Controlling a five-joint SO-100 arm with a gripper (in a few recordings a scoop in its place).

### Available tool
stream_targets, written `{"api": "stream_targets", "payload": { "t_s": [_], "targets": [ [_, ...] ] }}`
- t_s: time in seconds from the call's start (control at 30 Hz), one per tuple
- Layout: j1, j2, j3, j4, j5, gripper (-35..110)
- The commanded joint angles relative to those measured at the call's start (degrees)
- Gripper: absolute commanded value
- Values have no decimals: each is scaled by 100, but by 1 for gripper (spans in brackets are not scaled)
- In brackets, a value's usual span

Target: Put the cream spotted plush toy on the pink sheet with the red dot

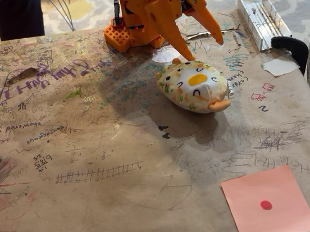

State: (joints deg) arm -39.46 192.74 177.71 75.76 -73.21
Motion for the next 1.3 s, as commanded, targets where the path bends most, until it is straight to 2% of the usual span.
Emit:
{"api": "stream_targets", "payload": {
  "t_s": [0.0, 0.5, 0.63, 0.7, 0.8, 0.87, 0.93, 1.0, 1.27],
  "targets": [
    [-62, 35, 0, 44, -62, 25],
    [-123, 35, 0, 44, -185, 25],
    [-343, 35, 0, -9, 246, 25],
    [290, 35, 0, -53, 765, 26],
    [2584, 44, 0, -457, 1116, 25],
    [4069, 44, 0, -703, 1503, 33],
    [4957, 44, 0, -976, 1890, 31],
    [5300, 44, -18, -1046, 2241, 29],
    [4808, 44, -9, -299, 1441, 27]
  ]
}}
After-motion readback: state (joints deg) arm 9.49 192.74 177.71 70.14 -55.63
